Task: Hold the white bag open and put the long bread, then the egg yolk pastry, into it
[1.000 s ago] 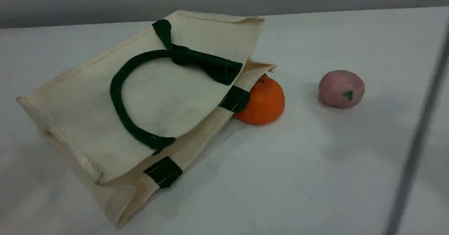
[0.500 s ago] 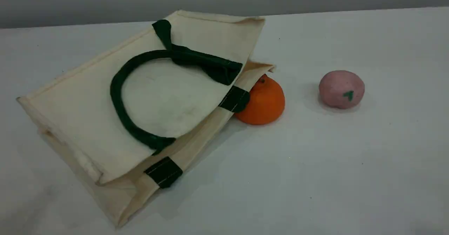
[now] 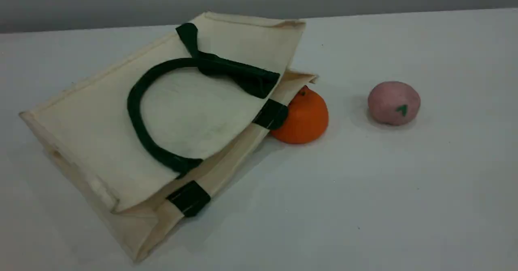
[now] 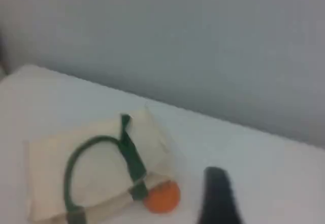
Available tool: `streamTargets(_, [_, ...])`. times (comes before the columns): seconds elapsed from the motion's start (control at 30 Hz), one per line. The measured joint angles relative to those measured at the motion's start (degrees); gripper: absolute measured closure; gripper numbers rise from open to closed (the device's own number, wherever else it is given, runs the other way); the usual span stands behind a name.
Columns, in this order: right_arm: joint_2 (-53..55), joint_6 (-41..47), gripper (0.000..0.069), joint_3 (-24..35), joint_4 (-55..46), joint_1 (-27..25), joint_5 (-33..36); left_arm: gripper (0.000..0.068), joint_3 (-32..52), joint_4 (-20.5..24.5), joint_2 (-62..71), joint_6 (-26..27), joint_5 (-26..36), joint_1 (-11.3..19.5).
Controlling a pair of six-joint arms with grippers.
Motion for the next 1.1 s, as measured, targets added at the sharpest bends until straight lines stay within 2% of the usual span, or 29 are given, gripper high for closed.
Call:
streamTargets(0.13, [-3.44, 2.18, 0.0092, 6.65, -0.98, 0.0, 0.0, 0.0227, 6.48, -0.16, -4.81, -1.63, -0.07, 0.0])
streamTargets(0.27, [-6.95, 2.13, 0.0082, 12.12, -0.86, 0.44, -0.04, 0.0165, 13.11, -0.16, -8.17, -3.94, -0.13, 0.0])
streamTargets(0.4, [-11.09, 2.07, 0.012, 15.78, -0.46, 4.02, -0.04, 0.0157, 18.4, -0.16, -11.88, -4.05, -0.13, -0.19])
streamTargets(0.53, [-16.14, 2.41, 0.0129, 20.39, -0.69, 6.15, -0.1, 0.0157, 22.37, -0.54, -15.88, -4.11, -0.13, -1.72])
streamTargets(0.73, [-22.4, 2.41, 0.0131, 30.73, -2.36, 6.25, -0.04, 0.0157, 28.62, -0.56, -20.06, -4.11, -0.13, -1.87])
streamTargets(0.9, [-23.03, 2.22, 0.0131, 39.04, -2.12, 6.25, -1.25, 0.0156, 33.53, -0.49, -20.44, -4.11, -0.13, -2.19])
streamTargets(1.1, [-23.03, 2.0, 0.0131, 44.58, -4.5, 6.25, -6.29, 0.0156, 36.82, -0.38, -20.44, -4.11, -0.2, -2.19])
